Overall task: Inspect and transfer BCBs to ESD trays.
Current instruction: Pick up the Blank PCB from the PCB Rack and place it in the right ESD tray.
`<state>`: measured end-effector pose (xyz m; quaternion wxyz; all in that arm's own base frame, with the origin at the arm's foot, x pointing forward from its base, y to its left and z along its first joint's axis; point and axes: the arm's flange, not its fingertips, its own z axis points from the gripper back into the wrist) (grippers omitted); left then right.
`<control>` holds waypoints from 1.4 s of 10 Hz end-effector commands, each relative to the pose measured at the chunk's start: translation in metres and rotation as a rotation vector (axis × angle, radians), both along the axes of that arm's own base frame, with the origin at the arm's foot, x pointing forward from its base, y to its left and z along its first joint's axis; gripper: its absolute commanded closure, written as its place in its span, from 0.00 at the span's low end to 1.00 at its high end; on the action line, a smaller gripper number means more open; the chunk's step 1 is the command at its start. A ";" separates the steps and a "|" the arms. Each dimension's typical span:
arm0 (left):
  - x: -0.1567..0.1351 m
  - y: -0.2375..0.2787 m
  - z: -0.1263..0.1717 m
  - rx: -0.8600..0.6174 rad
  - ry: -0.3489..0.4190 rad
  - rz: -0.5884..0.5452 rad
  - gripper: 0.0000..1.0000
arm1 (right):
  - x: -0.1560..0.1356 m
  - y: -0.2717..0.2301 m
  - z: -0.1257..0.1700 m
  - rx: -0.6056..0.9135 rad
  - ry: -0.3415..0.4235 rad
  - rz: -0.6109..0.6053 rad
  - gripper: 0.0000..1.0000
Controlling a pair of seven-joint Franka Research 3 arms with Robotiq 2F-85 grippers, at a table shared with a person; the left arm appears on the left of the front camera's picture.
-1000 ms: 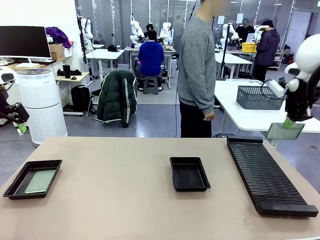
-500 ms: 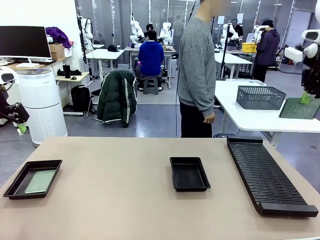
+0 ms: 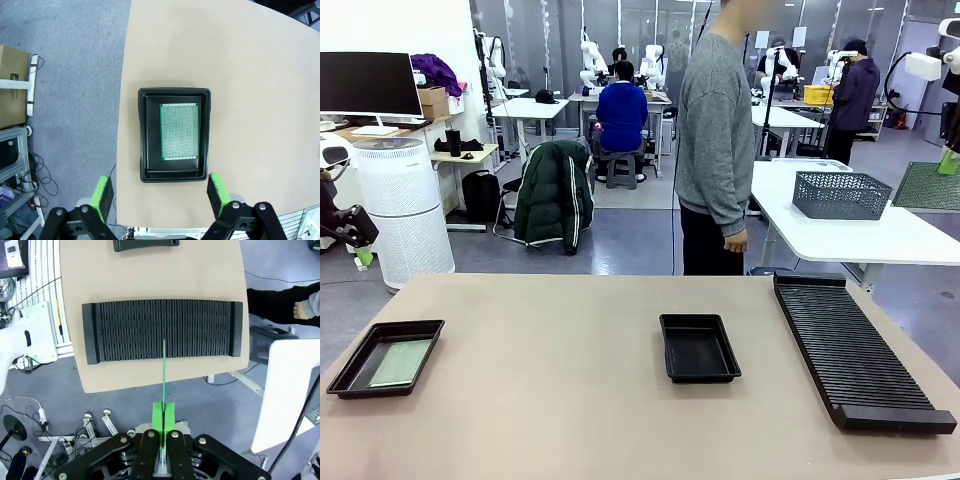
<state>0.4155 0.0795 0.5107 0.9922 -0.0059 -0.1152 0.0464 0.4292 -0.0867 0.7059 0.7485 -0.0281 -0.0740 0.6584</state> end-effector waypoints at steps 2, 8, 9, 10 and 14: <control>-0.001 0.001 -0.003 0.002 -0.012 -0.001 0.00 | -0.001 0.001 -0.004 0.002 0.001 0.002 1.00; -0.001 0.001 -0.003 0.002 -0.012 -0.001 0.00 | -0.001 0.001 -0.004 0.002 0.001 0.002 1.00; -0.001 0.001 -0.003 0.002 -0.012 -0.001 0.00 | -0.001 0.001 -0.004 0.002 0.001 0.002 1.00; -0.001 0.001 -0.003 0.002 -0.012 -0.001 0.00 | -0.001 0.001 -0.004 0.002 0.001 0.002 1.00; -0.001 0.001 -0.003 0.002 -0.012 -0.001 0.00 | 0.002 0.017 -0.013 0.073 0.021 -0.077 0.98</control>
